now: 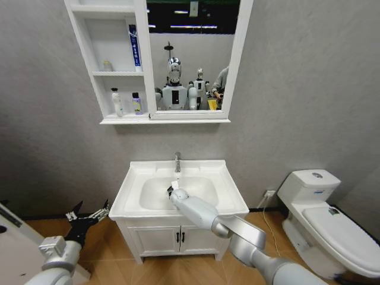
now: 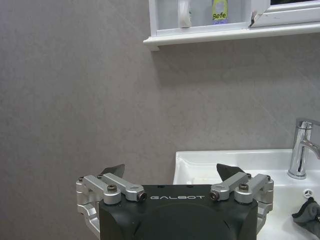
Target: Move facial cleanser and shampoo from washbasin to cabinet, then wipe washbasin with towel.
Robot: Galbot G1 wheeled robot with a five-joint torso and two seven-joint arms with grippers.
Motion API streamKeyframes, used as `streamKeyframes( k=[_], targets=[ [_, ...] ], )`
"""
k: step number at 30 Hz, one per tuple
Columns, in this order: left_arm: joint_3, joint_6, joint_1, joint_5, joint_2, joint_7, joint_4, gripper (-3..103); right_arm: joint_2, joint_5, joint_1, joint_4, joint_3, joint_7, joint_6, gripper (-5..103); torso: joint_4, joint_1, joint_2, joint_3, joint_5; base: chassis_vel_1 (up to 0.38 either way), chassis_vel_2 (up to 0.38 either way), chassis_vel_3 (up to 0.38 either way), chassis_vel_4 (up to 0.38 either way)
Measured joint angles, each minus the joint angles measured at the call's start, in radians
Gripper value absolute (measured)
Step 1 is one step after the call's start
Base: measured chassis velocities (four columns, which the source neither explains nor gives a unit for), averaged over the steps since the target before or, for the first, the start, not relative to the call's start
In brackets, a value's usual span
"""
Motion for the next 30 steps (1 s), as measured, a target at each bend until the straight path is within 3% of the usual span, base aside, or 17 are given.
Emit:
streamKeyframes(
  k=[7, 14, 22, 30],
  targets=[
    [0.0, 0.0, 0.0, 0.0, 0.0, 0.0, 0.0, 100, -0.071, -0.032, 0.015, 0.027, 0.036, 0.03, 0.016, 4, -0.0001, 0.0, 0.0, 0.0, 0.0002, 0.0, 0.0, 0.0, 0.0],
    [0.0, 0.0, 0.0, 0.0, 0.0, 0.0, 0.0, 100, -0.174, 0.038, 0.009, 0.133, 0.035, 0.076, -0.007, 4, -0.0002, 0.0, 0.0, 0.0, 0.0001, 0.0, 0.0, 0.0, 0.0],
    [0.0, 0.0, 0.0, 0.0, 0.0, 0.0, 0.0, 100, -0.234, 0.101, -0.011, 0.201, 0.043, 0.117, -0.029, 4, 0.0, 0.0, 0.0, 0.0, 0.0002, 0.0, 0.0, 0.0, 0.0],
    [0.0, 0.0, 0.0, 0.0, 0.0, 0.0, 0.0, 100, -0.255, 0.105, -0.031, 0.185, 0.074, 0.135, -0.03, 4, 0.0001, 0.0, 0.0, 0.0, 0.0001, 0.0, 0.0, 0.0, 0.0]
  ],
)
